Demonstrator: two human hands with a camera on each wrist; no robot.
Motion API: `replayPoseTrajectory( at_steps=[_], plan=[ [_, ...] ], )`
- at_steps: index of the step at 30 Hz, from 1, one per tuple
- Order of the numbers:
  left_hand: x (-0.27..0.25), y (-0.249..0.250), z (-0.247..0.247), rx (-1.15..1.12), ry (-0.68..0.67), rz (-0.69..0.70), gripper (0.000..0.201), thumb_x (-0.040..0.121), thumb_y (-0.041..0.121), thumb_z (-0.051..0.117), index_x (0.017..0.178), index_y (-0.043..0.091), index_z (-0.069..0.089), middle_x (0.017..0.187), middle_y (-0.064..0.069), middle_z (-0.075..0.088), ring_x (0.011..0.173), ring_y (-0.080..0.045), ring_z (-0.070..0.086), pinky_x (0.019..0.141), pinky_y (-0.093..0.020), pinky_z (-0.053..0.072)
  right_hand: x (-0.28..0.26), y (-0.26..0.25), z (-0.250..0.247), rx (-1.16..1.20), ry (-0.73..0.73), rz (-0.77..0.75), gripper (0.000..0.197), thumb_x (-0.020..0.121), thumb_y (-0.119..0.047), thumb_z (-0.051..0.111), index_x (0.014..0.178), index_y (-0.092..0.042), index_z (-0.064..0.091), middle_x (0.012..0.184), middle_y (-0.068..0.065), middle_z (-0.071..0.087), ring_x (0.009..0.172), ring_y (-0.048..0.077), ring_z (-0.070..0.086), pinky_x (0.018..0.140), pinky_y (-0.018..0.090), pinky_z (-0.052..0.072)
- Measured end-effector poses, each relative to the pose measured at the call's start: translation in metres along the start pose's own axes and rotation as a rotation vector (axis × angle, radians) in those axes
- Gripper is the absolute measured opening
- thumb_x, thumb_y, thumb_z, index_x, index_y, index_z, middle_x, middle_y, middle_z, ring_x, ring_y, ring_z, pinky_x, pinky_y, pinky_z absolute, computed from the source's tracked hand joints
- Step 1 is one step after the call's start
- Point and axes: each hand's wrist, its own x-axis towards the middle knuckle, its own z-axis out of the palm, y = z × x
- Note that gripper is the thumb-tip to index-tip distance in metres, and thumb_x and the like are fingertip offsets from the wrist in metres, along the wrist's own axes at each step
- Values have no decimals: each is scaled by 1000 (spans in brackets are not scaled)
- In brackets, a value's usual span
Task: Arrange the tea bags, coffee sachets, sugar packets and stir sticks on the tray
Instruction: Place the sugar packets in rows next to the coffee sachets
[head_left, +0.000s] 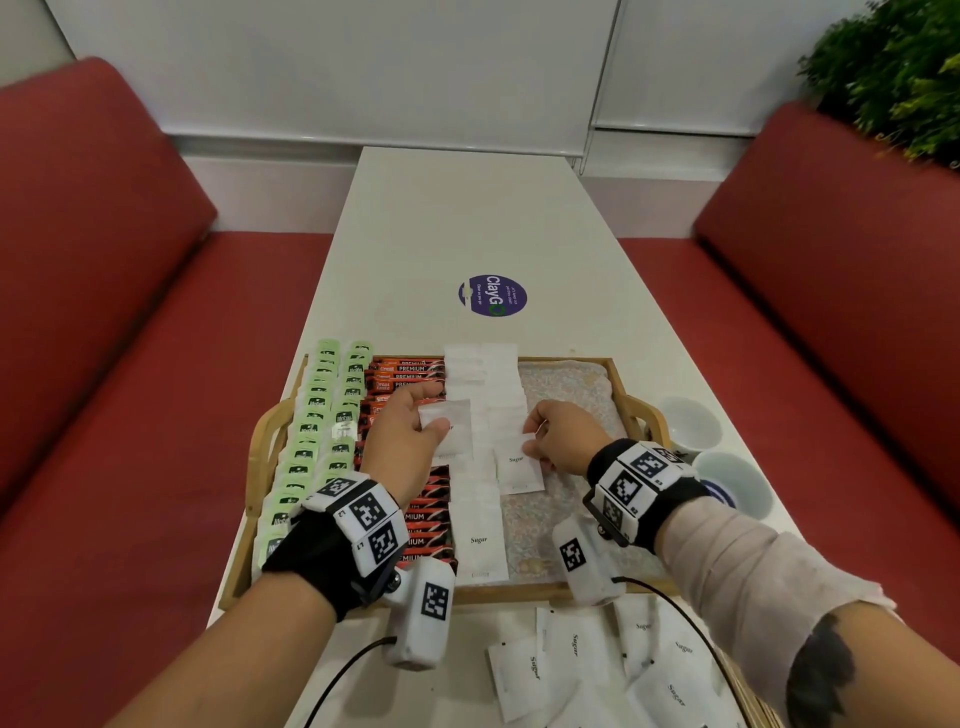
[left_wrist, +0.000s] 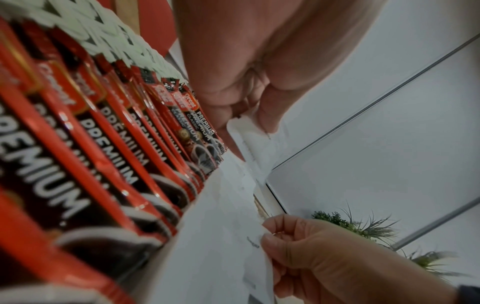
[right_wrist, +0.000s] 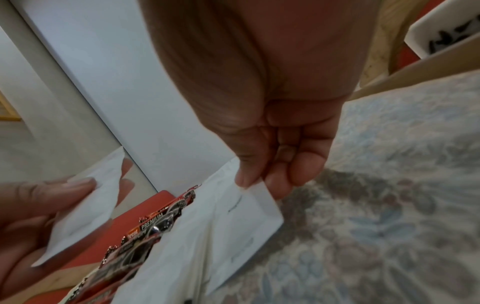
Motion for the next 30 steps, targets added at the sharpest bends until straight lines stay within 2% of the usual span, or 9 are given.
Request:
replayPoseTrajectory(
  at_steps=[3, 8, 11, 15, 18, 21, 23, 27, 30],
  plan=[
    [0, -2, 0, -13, -7, -17, 31, 90, 3, 57, 115, 20, 54, 55, 9, 34, 52, -8, 38, 70, -29, 46, 2, -1, 3, 35, 12, 18, 16, 85, -6, 66, 86, -16, 54, 83, 3, 60, 82, 25, 63, 82, 41, 55],
    [1, -3, -1, -27, -15, -20, 31, 90, 3, 58, 115, 21, 54, 61, 5, 40, 64, -18, 47, 79, -39, 49, 4, 1, 3, 75, 49, 54, 23, 86, -4, 65, 77, -19, 50, 75, -1, 57, 75, 23, 62, 77, 40, 56],
    [1, -4, 0, -54, -28, -32, 31, 90, 2, 57, 116, 19, 54, 61, 5, 43, 65, -16, 49, 80, -39, 50, 3, 3, 2, 89, 43, 63, 22, 87, -5, 65, 79, -19, 50, 75, 1, 58, 66, 19, 60, 67, 34, 54],
    [-1, 0, 0, -118, -53, -58, 31, 90, 0, 57, 114, 21, 53, 76, 4, 60, 76, -14, 62, 85, -36, 53, 2, 2, 2, 70, 43, 72, 23, 86, -7, 66, 77, -20, 49, 81, 4, 61, 73, 23, 59, 72, 34, 52],
    [-1, -1, 0, -154, -65, -84, 33, 90, 0, 57, 107, 27, 52, 106, -7, 68, 95, -18, 66, 87, -36, 53, 2, 1, 4, 178, 43, 95, 18, 88, 0, 60, 84, -14, 50, 71, 3, 59, 57, 18, 56, 54, 28, 51],
    [-1, -1, 1, -177, -79, -97, 32, 90, -1, 57, 108, 25, 52, 110, -7, 68, 96, -18, 66, 85, -34, 54, 0, -1, 4, 237, 50, 110, 16, 89, 3, 56, 88, -11, 48, 64, 3, 58, 49, 16, 52, 43, 23, 44],
    [-1, -1, 2, -191, -81, -106, 32, 89, -1, 58, 110, 22, 52, 110, -6, 68, 96, -16, 66, 82, -30, 54, 1, -1, 3, 199, 48, 97, 19, 88, -2, 61, 86, -13, 45, 66, 3, 59, 52, 17, 53, 46, 24, 44],
    [1, -3, 2, -135, -40, -119, 31, 87, 7, 64, 102, 32, 55, 105, -4, 67, 94, -20, 66, 87, -44, 54, 1, -6, -2, 11, 107, 32, 22, 85, -23, 68, 90, -17, 47, 86, 1, 57, 78, 21, 56, 65, 27, 42],
    [1, 0, 4, -153, -30, -134, 30, 86, 6, 66, 103, 28, 55, 99, -3, 69, 90, -20, 67, 83, -41, 55, -7, -18, -10, 105, 73, -97, 16, 89, -27, 65, 93, -17, 54, 81, -4, 56, 70, 16, 56, 61, 23, 42]
  ],
)
